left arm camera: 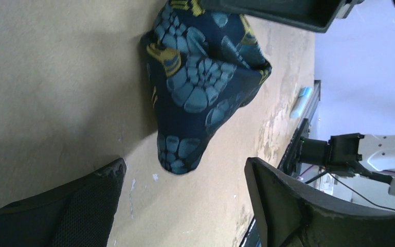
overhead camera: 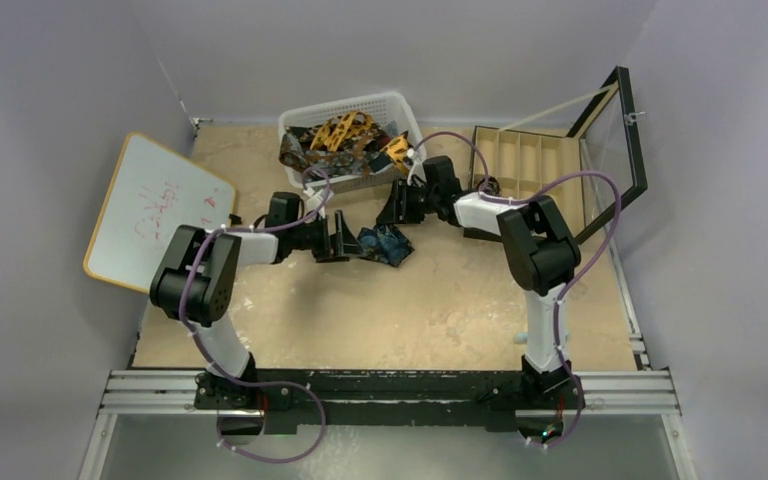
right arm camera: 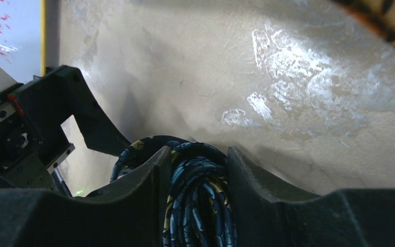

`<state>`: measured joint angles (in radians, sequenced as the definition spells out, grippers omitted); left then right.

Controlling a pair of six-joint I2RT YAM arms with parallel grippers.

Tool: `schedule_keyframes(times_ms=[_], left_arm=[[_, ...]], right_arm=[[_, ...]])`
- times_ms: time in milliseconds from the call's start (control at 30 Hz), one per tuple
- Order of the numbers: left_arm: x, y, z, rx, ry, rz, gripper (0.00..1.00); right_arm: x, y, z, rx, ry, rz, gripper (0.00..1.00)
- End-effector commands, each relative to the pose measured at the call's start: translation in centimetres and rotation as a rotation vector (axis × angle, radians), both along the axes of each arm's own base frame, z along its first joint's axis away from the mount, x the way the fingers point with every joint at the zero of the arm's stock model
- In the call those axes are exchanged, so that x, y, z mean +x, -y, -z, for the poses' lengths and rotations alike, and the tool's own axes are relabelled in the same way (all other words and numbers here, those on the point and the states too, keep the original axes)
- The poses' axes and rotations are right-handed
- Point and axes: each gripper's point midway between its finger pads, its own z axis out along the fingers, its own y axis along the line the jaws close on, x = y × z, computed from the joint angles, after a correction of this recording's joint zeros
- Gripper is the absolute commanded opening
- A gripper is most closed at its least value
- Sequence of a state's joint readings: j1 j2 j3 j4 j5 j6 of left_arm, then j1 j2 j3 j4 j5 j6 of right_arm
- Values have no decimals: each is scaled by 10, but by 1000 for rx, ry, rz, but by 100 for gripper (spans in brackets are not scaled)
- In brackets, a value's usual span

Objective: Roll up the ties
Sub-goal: Roll the tie at the center of the board.

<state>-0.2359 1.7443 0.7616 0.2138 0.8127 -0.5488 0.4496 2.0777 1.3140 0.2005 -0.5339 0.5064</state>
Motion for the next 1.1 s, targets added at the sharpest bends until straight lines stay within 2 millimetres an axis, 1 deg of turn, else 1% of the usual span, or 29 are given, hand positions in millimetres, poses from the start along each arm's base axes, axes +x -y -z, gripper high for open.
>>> schedule_keyframes(times_ms=[0, 67, 167, 200, 267, 433, 633, 800, 1000, 1067], left_arm=[[17, 13, -20, -99, 91, 59, 83], [19, 14, -18, -104, 93, 60, 81], [22, 14, -15, -104, 94, 61, 78], [22, 15, -14, -104, 93, 62, 75], [22, 15, -11, -105, 84, 65, 72], [19, 16, -6, -120, 68, 69, 63], [15, 14, 1, -110, 51, 61, 56], [11, 14, 0, -116, 63, 60, 55], [-2, 13, 4, -139, 49, 78, 56], [-6, 13, 3, -142, 48, 76, 57]], right_arm=[[-5, -12, -14, 7, 23, -67, 45], [-9, -16, -12, 8, 14, -94, 40], [-16, -20, -13, 16, 2, -128, 35], [-19, -20, -12, 23, -6, -141, 33], [-25, -20, -11, 22, -26, -158, 31], [-43, -19, -11, 51, -65, -202, 30], [-67, -19, -8, 46, -103, -253, 30], [-90, -20, 1, -4, -139, -296, 32], [-106, -22, -6, 55, -179, -323, 32], [-110, -23, -11, 85, -191, -331, 34]])
